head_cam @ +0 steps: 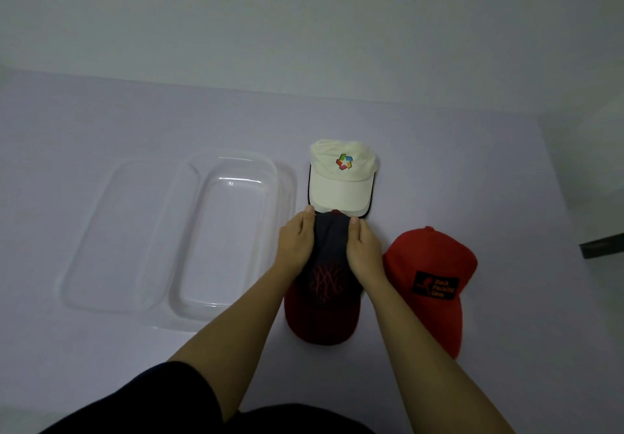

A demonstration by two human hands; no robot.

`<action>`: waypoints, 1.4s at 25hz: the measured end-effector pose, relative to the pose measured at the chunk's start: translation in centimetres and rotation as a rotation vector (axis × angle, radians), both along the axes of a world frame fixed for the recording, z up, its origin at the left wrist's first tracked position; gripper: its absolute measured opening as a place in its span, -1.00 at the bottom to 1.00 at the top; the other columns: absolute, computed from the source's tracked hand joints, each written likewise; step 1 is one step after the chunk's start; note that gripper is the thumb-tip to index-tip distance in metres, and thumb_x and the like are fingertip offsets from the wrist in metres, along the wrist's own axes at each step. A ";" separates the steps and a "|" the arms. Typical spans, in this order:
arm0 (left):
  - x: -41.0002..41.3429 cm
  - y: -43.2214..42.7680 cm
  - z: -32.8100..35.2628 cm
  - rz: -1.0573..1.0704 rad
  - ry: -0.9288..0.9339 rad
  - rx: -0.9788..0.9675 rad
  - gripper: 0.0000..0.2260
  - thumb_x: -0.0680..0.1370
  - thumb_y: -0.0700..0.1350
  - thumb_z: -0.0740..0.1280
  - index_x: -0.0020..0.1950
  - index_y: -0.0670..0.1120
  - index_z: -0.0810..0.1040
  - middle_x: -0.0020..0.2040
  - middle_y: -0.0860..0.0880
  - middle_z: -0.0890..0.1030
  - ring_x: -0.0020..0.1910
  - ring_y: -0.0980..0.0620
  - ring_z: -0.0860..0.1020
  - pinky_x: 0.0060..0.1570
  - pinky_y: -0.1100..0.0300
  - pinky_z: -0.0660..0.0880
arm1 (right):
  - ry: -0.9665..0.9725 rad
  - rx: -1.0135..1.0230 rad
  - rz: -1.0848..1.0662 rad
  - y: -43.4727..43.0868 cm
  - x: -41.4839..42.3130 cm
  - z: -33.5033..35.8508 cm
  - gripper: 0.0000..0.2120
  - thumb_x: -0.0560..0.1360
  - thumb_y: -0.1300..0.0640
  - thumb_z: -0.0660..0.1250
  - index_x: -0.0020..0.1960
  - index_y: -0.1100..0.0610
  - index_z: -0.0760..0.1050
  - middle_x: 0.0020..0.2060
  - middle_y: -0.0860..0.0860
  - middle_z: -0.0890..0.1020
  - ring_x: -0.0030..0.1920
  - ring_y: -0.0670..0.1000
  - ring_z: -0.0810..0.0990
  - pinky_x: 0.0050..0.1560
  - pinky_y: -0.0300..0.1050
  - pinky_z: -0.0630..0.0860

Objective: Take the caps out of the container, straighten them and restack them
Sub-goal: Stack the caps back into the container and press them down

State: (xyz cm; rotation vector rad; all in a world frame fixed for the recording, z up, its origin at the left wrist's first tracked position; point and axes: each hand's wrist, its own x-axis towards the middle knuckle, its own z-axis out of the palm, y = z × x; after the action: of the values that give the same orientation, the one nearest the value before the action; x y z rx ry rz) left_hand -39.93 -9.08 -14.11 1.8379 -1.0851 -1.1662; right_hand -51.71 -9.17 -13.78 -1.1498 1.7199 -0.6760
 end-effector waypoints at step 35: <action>20.2 -0.6 5.4 -0.208 -0.123 -0.067 -0.65 0.49 0.11 0.35 0.16 -0.07 0.56 0.01 0.00 0.62 -0.03 0.07 0.59 -0.07 0.25 0.52 | -0.044 0.045 0.034 8.7 15.3 -0.6 -0.53 0.63 0.01 0.00 0.49 0.14 0.09 0.42 0.08 0.32 0.39 0.11 0.35 0.39 0.04 0.31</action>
State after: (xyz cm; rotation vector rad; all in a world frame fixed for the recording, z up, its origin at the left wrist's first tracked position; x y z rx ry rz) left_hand -19.77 -9.63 -8.70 1.7972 -1.3962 -1.1298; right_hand -36.43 -0.44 -14.40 -1.1225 1.6671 -0.6346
